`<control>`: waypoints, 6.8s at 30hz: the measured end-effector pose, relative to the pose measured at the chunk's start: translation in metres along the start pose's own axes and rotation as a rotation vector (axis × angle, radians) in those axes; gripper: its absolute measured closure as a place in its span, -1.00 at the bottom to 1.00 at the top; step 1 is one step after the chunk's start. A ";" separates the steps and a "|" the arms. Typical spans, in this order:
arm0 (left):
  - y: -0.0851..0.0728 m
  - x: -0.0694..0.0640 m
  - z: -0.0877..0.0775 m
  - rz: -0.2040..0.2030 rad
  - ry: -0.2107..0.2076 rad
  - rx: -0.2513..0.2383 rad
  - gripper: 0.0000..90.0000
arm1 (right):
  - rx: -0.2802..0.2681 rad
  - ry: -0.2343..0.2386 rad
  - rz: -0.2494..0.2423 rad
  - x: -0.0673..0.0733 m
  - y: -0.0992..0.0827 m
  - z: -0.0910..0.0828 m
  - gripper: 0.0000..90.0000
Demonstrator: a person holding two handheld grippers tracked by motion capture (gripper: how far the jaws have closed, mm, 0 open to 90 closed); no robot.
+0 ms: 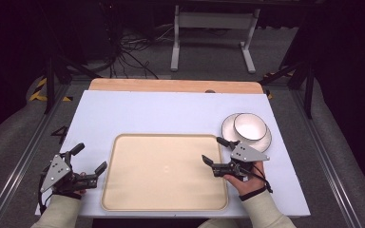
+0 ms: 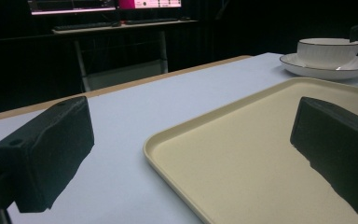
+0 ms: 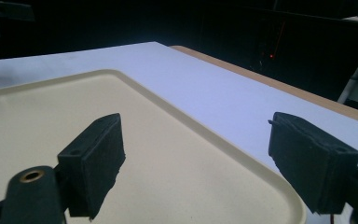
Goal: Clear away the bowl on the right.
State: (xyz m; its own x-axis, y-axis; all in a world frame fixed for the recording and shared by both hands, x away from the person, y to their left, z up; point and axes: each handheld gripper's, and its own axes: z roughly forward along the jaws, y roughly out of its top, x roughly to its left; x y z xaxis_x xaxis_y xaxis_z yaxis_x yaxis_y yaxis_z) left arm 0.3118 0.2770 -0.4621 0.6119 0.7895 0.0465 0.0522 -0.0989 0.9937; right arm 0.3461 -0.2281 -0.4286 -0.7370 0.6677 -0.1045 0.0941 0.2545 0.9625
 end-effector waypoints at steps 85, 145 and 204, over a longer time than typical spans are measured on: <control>0.000 0.000 0.000 0.017 0.004 -0.001 -1.00 | 0.007 -0.098 -0.061 -0.052 0.074 -0.021 -0.60; 0.000 -0.001 0.001 0.023 0.003 0.000 -1.00 | 0.272 -0.359 0.129 -0.152 0.069 -0.055 -0.47; 0.000 -0.001 0.001 0.032 -0.002 -0.002 -1.00 | 0.871 -0.359 0.626 -0.206 0.018 -0.010 0.82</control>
State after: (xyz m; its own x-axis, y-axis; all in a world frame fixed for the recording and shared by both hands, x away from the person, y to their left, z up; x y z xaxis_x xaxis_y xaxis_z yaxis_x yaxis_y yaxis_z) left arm 0.3118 0.2756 -0.4627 0.6150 0.7847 0.0780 0.0309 -0.1227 0.9920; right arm 0.4933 -0.3684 -0.3872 -0.1749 0.9755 0.1337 0.9167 0.1118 0.3835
